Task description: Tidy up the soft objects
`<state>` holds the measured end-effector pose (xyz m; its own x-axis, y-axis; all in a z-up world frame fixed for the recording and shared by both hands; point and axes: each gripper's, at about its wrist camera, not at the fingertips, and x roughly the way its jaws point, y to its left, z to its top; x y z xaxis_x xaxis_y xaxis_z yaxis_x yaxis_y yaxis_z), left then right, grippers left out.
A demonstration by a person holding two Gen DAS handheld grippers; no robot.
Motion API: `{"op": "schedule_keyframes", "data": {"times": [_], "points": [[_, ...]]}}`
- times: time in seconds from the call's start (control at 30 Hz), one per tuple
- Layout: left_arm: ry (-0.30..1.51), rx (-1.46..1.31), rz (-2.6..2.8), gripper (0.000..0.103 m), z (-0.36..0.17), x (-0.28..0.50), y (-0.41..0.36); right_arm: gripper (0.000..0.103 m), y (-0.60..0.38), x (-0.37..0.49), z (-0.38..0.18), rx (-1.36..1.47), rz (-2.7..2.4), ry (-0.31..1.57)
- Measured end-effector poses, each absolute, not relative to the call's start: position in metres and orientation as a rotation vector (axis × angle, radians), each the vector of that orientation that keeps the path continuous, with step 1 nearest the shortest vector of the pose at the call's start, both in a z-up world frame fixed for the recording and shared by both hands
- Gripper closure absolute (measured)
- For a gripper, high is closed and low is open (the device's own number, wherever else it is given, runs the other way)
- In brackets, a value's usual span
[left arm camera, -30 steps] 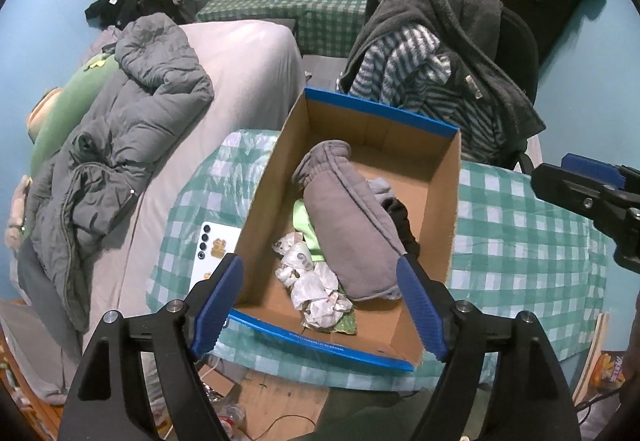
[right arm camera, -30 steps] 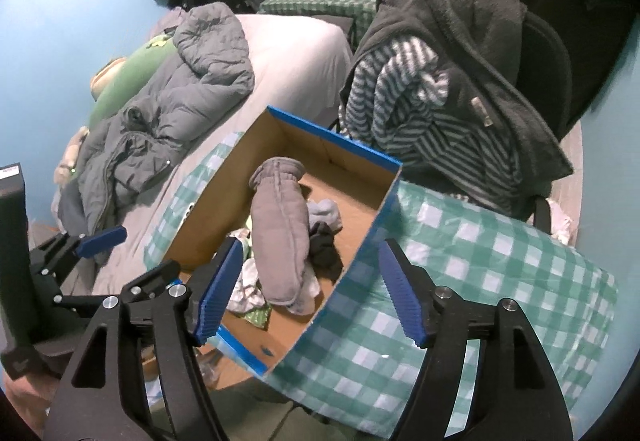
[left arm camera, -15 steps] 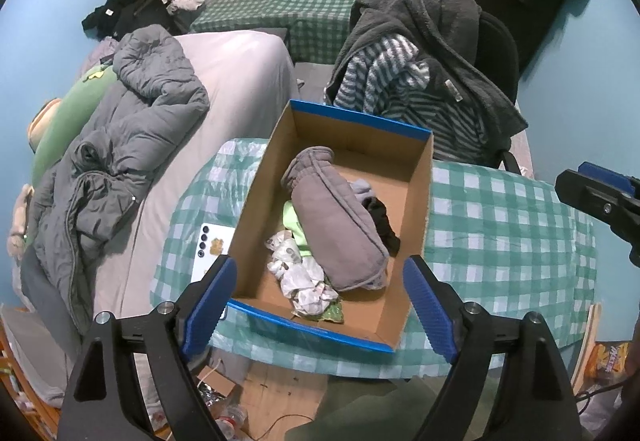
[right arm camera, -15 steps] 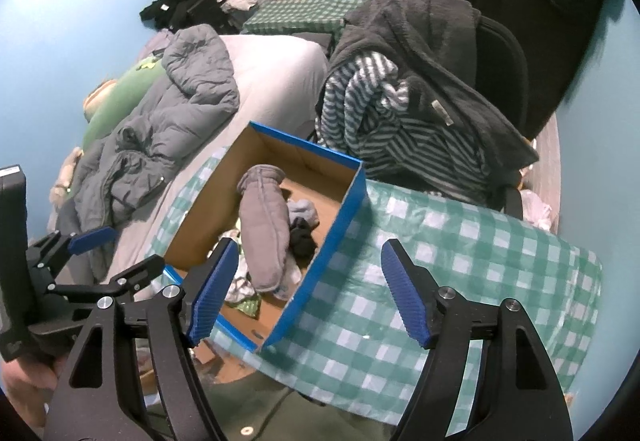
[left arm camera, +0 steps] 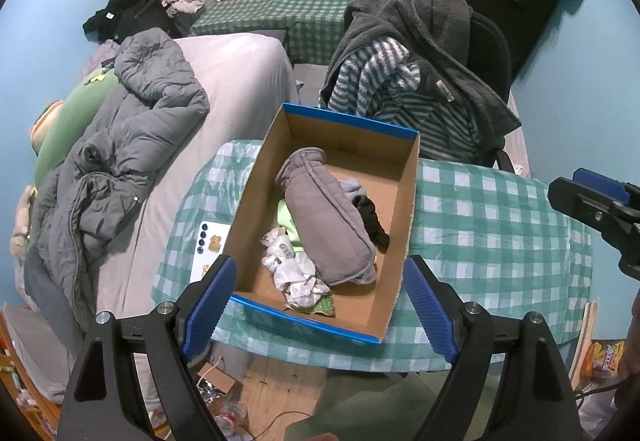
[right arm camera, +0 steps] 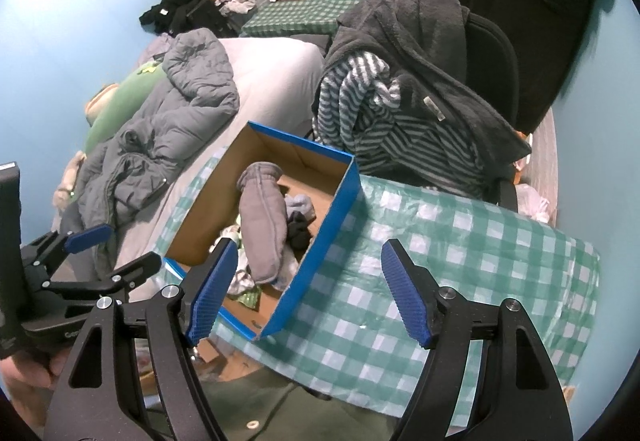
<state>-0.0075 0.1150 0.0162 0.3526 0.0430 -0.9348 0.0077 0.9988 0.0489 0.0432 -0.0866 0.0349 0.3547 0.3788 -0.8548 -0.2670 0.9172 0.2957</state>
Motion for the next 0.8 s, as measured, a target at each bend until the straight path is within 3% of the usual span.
{"op": "schedule_keyframes", "data": {"times": [0.8], "points": [[1.211, 0.062, 0.016, 0.017, 0.016, -0.003, 0.094, 0.029, -0.1, 0.041, 0.037, 0.123, 0.415, 1.135]]}}
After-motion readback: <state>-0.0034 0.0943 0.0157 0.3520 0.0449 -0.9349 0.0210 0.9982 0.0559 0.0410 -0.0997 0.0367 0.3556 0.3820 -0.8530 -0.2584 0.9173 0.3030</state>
